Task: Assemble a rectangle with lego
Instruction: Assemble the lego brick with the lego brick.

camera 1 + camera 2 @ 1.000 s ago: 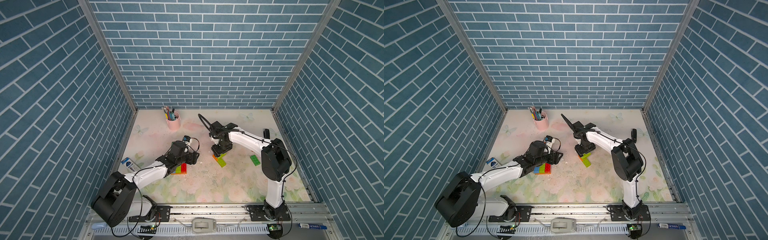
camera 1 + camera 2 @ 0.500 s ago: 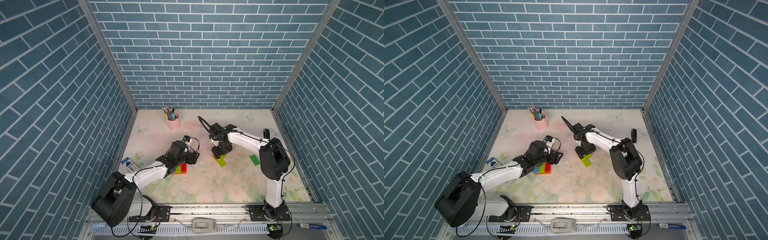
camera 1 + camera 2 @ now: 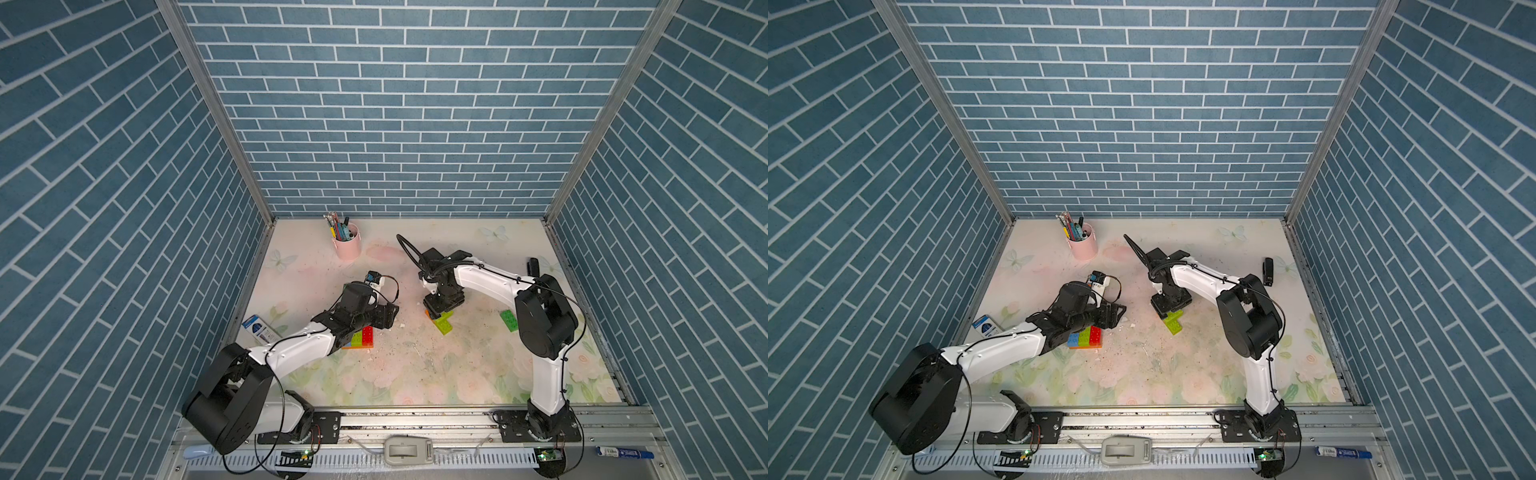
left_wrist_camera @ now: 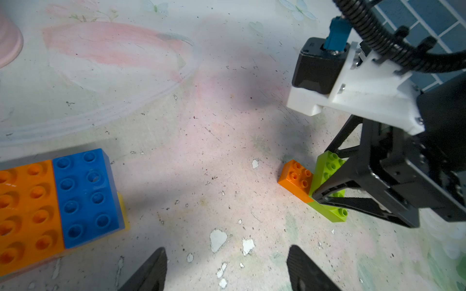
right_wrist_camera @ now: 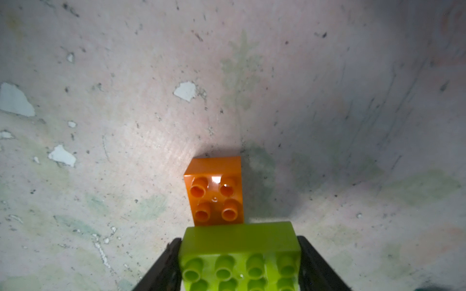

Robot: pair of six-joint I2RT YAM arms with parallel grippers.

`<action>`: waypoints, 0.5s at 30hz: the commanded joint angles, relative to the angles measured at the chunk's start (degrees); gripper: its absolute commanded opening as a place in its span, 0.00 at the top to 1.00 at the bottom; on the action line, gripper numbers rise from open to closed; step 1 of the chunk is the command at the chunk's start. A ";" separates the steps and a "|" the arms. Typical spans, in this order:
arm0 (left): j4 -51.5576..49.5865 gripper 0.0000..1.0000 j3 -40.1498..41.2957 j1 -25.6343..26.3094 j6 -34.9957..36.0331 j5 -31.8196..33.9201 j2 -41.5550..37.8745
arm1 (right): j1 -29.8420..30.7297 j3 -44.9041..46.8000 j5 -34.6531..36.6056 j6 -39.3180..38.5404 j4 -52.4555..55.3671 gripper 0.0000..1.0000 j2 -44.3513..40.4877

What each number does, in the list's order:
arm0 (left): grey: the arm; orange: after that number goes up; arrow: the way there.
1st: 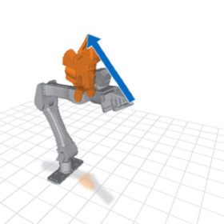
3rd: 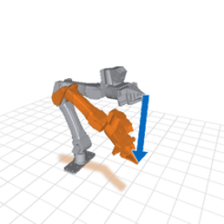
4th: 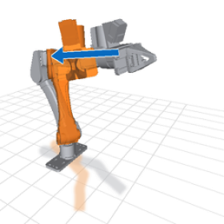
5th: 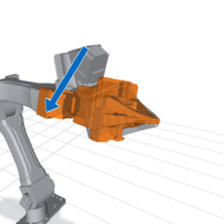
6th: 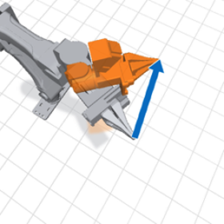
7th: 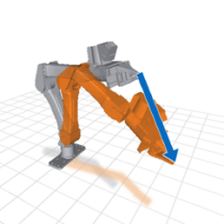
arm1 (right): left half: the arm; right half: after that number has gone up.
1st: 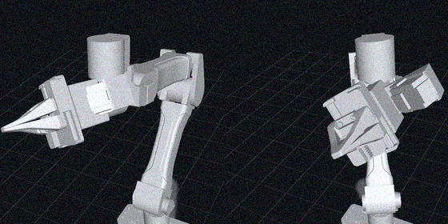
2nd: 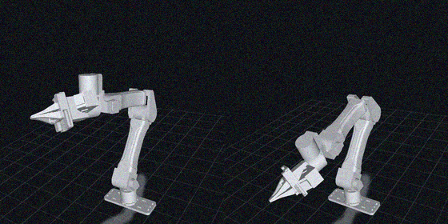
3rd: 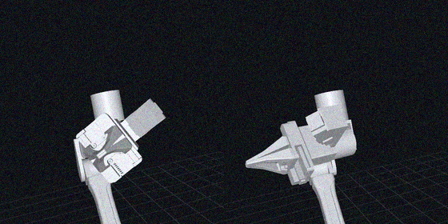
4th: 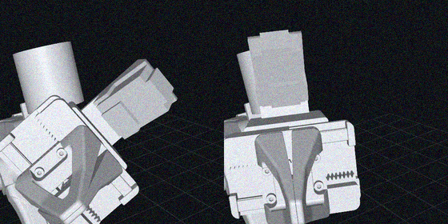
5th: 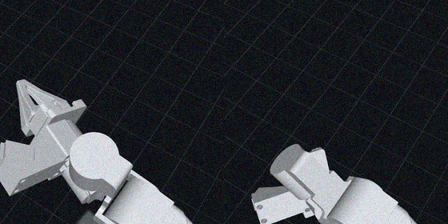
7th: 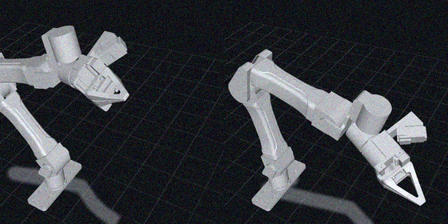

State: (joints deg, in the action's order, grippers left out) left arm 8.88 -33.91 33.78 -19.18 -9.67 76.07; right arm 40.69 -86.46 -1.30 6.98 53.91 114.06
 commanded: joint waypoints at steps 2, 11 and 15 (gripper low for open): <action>0.50 0.23 0.11 -0.08 0.79 -0.09 -0.50 | -0.30 0.66 0.13 -1.80 0.25 1.00 1.08; 0.52 0.23 0.27 -0.07 0.89 -0.17 -0.79 | -0.43 2.15 0.13 -1.80 -0.27 1.00 1.35; 0.52 0.23 0.29 -0.08 1.05 -0.17 -0.83 | -0.53 2.88 0.15 -1.80 -0.42 1.00 1.68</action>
State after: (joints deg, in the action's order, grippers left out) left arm 8.91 -33.91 33.78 -18.96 -9.67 76.07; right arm 40.42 -86.02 -1.28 7.01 53.25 114.02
